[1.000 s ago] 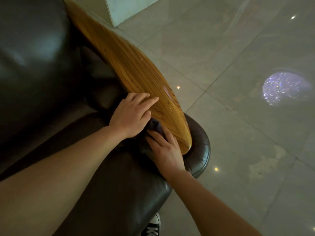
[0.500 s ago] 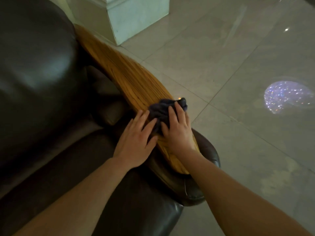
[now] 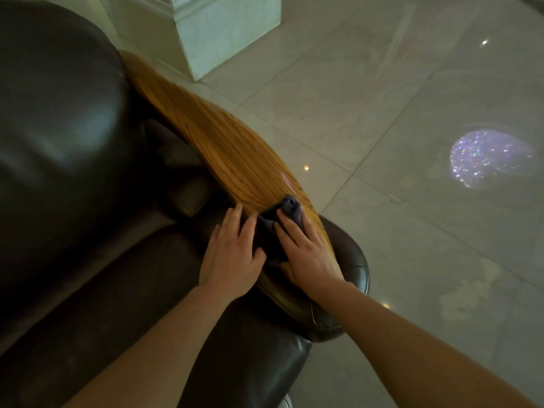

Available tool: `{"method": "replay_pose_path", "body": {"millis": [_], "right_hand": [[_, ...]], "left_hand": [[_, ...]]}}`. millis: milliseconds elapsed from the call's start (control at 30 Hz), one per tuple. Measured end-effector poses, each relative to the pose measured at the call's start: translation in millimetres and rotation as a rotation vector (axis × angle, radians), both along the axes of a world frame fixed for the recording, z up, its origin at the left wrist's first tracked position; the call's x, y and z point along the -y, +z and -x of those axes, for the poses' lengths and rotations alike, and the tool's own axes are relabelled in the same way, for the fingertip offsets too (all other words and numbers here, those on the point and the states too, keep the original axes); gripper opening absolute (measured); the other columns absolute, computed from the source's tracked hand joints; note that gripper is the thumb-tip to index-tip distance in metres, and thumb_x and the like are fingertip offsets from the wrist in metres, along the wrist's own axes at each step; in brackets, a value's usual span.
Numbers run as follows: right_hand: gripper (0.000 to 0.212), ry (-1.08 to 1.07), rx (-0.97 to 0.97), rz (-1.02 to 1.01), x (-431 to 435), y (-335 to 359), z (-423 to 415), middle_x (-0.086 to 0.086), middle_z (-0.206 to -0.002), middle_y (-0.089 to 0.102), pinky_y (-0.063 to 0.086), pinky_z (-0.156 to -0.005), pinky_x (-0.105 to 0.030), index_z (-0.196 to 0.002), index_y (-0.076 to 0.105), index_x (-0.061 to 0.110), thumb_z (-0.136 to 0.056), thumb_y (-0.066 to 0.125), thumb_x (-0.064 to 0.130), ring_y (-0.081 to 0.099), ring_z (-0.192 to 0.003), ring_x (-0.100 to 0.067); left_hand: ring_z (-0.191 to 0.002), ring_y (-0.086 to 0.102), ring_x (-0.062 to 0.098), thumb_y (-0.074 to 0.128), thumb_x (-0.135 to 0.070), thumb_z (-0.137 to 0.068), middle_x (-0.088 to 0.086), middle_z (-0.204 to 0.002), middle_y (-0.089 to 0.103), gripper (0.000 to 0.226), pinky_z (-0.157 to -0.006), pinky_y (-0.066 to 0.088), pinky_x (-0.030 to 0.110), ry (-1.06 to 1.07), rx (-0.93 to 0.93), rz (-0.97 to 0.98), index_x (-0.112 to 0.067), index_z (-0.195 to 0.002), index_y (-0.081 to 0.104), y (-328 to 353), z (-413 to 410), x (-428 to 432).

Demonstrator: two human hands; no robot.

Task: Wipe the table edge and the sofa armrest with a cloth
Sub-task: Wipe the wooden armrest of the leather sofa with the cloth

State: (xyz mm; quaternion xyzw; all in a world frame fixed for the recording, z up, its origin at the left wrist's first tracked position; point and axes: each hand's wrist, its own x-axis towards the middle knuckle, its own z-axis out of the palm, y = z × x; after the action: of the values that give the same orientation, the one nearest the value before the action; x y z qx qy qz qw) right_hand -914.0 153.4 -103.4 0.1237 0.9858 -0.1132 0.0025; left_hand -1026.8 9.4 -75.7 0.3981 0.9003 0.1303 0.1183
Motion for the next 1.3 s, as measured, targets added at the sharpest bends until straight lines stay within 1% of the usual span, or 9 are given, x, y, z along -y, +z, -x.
{"method": "replay_pose_path", "body": {"millis": [100,200,300,433,600,733,833,1100,1300], "right_hand": [[0.071,-0.005,0.059,-0.028,1.9,4.2,-22.0,-0.006,-0.159,0.03,0.021,-0.116,-0.047,-0.146,0.042,0.014,-0.084,0.069,0.035,0.019,-0.148,-0.037],[0.066,-0.065,0.104,-0.005,-6.4,12.3,-36.0,-0.003,-0.151,0.045,0.039,-0.108,-0.042,-0.134,0.057,0.017,-0.074,0.08,0.032,0.044,-0.135,-0.034],[0.06,-0.18,0.144,0.185,-13.3,21.9,-43.9,0.002,-0.154,0.039,0.045,-0.1,-0.041,-0.138,0.052,0.024,-0.082,0.073,0.027,0.05,-0.126,-0.032],[0.041,-0.348,0.0,0.287,-21.1,38.1,-66.9,-0.001,-0.146,0.047,0.05,-0.093,-0.042,-0.132,0.057,0.022,-0.091,0.058,0.015,0.057,-0.117,-0.032],[0.037,-0.501,-0.164,0.351,-26.8,65.7,-103.1,-0.011,-0.152,0.033,0.05,-0.091,-0.042,-0.13,0.058,0.023,-0.094,0.056,0.019,0.056,-0.116,-0.041],[0.038,-0.595,-0.218,0.385,-30.4,84.8,-133.1,-0.013,-0.151,0.035,0.048,-0.091,-0.042,-0.129,0.06,0.023,-0.093,0.058,0.015,0.054,-0.119,-0.04],[0.037,-0.648,-0.238,0.38,-32.8,98.8,-161.1,-0.008,-0.152,0.035,0.049,-0.092,-0.041,-0.13,0.059,0.025,-0.094,0.057,0.018,0.053,-0.12,-0.036],[0.033,-0.819,-0.321,0.326,-46.0,125.0,-259.7,0.001,-0.153,0.032,0.041,-0.086,-0.029,-0.128,0.056,0.029,-0.096,0.055,0.022,0.052,-0.12,-0.028],[0.033,-0.861,-0.342,0.32,-44.4,134.2,-334.6,0.005,-0.152,0.033,0.046,-0.083,-0.033,-0.128,0.055,0.03,-0.096,0.055,0.022,0.053,-0.118,-0.025]], "left_hand": [[-0.152,-0.002,0.025,0.047,-0.041,-0.094,0.011,-0.166,0.005,0.072,-0.122,0.011,0.048,-0.027,-0.033,0.047,-0.025,-0.154,0.011,2.1,-12.3,-0.7],[-0.152,0.0,0.025,0.047,-0.044,-0.093,0.011,-0.166,0.008,0.073,-0.121,0.013,0.048,-0.044,-0.07,0.055,-0.025,-0.154,0.011,7.9,-23.0,-3.0],[-0.152,0.004,0.028,0.044,-0.046,-0.093,0.013,-0.165,0.012,0.072,-0.12,0.018,0.052,-0.022,-0.08,0.047,-0.023,-0.154,0.013,17.1,-39.4,-12.4],[-0.152,0.003,0.028,0.043,-0.049,-0.093,0.012,-0.165,0.01,0.074,-0.119,0.018,0.056,-0.053,-0.041,0.069,-0.024,-0.155,0.01,26.3,-63.6,-28.7],[-0.152,0.006,0.031,0.045,-0.05,-0.092,0.013,-0.165,0.013,0.075,-0.118,0.018,0.059,-0.136,-0.055,0.077,-0.026,-0.154,0.011,38.3,-85.9,-42.8],[-0.151,0.007,0.032,0.041,-0.052,-0.094,0.013,-0.164,0.015,0.074,-0.118,0.016,0.057,-0.215,-0.048,0.087,-0.025,-0.155,0.009,50.5,-108.8,-59.1],[-0.151,0.007,0.031,0.04,-0.052,-0.094,0.013,-0.164,0.015,0.075,-0.119,0.014,0.057,-0.285,-0.048,0.077,-0.025,-0.156,0.006,61.4,-131.1,-68.1],[-0.151,0.009,0.032,0.043,-0.048,-0.094,0.012,-0.163,0.02,0.073,-0.117,0.018,0.06,-0.455,-0.049,0.006,-0.026,-0.155,0.01,81.2,-206.1,-97.9],[-0.151,0.008,0.031,0.043,-0.051,-0.093,0.012,-0.163,0.017,0.075,-0.119,0.009,0.056,-0.529,-0.033,-0.018,-0.026,-0.154,0.008,81.5,-272.9,-112.7]]}}
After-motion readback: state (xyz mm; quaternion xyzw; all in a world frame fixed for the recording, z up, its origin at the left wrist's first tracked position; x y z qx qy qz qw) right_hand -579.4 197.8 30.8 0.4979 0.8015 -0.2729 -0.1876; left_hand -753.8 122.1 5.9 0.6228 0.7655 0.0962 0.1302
